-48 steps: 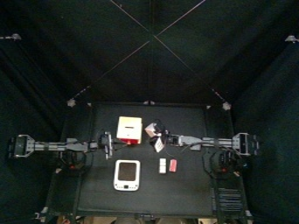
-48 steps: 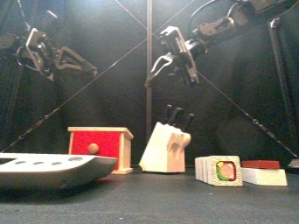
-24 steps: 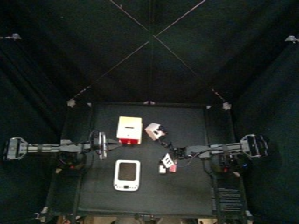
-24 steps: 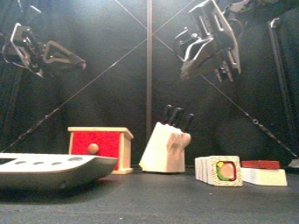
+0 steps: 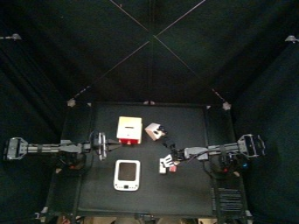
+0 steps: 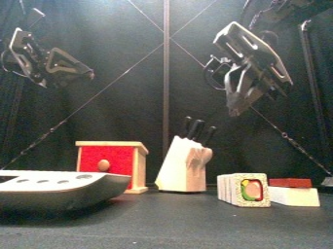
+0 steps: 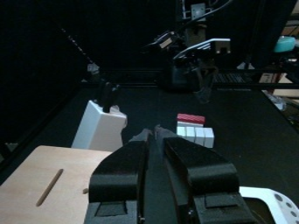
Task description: Grab white sushi roll
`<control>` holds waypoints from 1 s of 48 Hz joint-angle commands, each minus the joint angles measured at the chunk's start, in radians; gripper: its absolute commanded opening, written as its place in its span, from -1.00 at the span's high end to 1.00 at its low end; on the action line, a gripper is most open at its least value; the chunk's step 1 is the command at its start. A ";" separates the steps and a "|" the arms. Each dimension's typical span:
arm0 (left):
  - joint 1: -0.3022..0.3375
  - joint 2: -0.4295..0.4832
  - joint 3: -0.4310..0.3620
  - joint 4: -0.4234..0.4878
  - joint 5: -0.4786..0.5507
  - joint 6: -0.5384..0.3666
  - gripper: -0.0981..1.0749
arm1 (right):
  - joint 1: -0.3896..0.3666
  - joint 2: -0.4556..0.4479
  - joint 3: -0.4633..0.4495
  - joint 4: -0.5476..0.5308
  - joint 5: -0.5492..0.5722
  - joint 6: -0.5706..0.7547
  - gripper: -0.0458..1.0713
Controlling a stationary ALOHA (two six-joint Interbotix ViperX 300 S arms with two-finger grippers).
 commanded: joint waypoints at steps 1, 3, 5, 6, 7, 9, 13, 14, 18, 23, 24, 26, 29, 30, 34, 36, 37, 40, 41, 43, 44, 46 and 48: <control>0.003 0.003 -0.009 -0.002 0.002 0.002 -0.18 | 0.026 0.005 -0.026 -0.107 0.005 0.103 0.21; 0.003 0.002 -0.009 -0.002 0.005 0.002 -0.17 | 0.041 0.015 -0.028 -0.155 0.008 0.161 0.19; 0.003 0.002 -0.009 -0.002 0.008 0.000 -0.18 | 0.054 0.023 -0.029 -0.181 0.014 0.199 0.17; 0.003 0.002 -0.011 -0.002 0.008 0.002 -0.17 | 0.058 0.028 -0.029 -0.195 0.018 0.215 0.16; 0.005 0.003 -0.009 -0.002 0.009 0.000 -0.17 | 0.061 0.031 -0.031 -0.201 0.021 0.224 0.15; 0.005 0.002 -0.009 -0.002 0.011 0.002 -0.18 | 0.074 0.038 -0.032 -0.230 0.035 0.261 0.11; 0.005 0.002 -0.009 -0.002 0.014 0.002 -0.18 | 0.089 0.049 -0.035 -0.268 0.055 0.302 0.02; 0.005 0.002 -0.009 -0.002 0.014 0.002 -0.17 | 0.092 0.054 -0.035 -0.278 0.060 0.310 0.00; 0.005 0.002 -0.009 -0.002 0.014 0.002 -0.18 | 0.103 0.071 -0.037 -0.307 0.063 0.342 -0.11; 0.005 0.002 -0.003 0.000 0.014 0.002 -0.18 | 0.110 0.092 -0.043 -0.328 0.067 0.370 -0.27; 0.005 0.002 -0.002 0.002 0.014 0.002 -0.18 | 0.109 0.095 -0.044 -0.333 0.069 0.373 -0.29; 0.005 0.002 0.000 -0.002 0.014 0.002 -0.18 | 0.109 0.101 -0.048 -0.341 0.071 0.374 -0.35; 0.008 0.002 0.002 -0.002 0.014 0.002 -0.17 | 0.109 0.112 -0.051 -0.350 0.075 0.377 -0.44; 0.008 0.002 0.000 -0.002 0.014 0.002 -0.18 | 0.109 0.115 -0.051 -0.351 0.077 0.377 -0.47; 0.008 0.002 0.000 0.000 0.012 0.002 -0.18 | 0.107 0.130 -0.055 -0.353 0.083 0.377 -0.57; 0.008 0.002 0.000 -0.002 0.014 0.002 -0.18 | 0.106 0.140 -0.055 -0.354 0.083 0.377 -0.61; 0.008 0.002 0.000 -0.002 0.012 0.002 -0.18 | 0.106 0.146 -0.057 -0.353 0.083 0.377 -0.62; 0.008 0.002 0.002 -0.002 0.012 0.002 -0.17 | 0.104 0.167 -0.060 -0.353 0.083 0.377 -0.66; 0.008 0.002 0.002 -0.002 0.012 0.002 -0.18 | 0.103 0.173 -0.061 -0.353 0.083 0.377 -0.67; 0.008 0.002 0.003 -0.002 0.014 0.002 -0.18 | 0.103 0.184 -0.066 -0.353 0.083 0.377 -0.67; 0.008 0.002 0.003 -0.002 0.012 0.002 -0.18 | 0.103 0.192 -0.069 -0.354 0.083 0.377 -0.67; 0.008 0.002 0.005 -0.002 0.014 0.002 -0.18 | 0.103 0.204 -0.074 -0.356 0.083 0.377 -0.68; 0.009 0.002 0.006 -0.002 0.014 0.002 -0.17 | 0.101 0.215 -0.077 -0.357 0.084 0.377 -0.68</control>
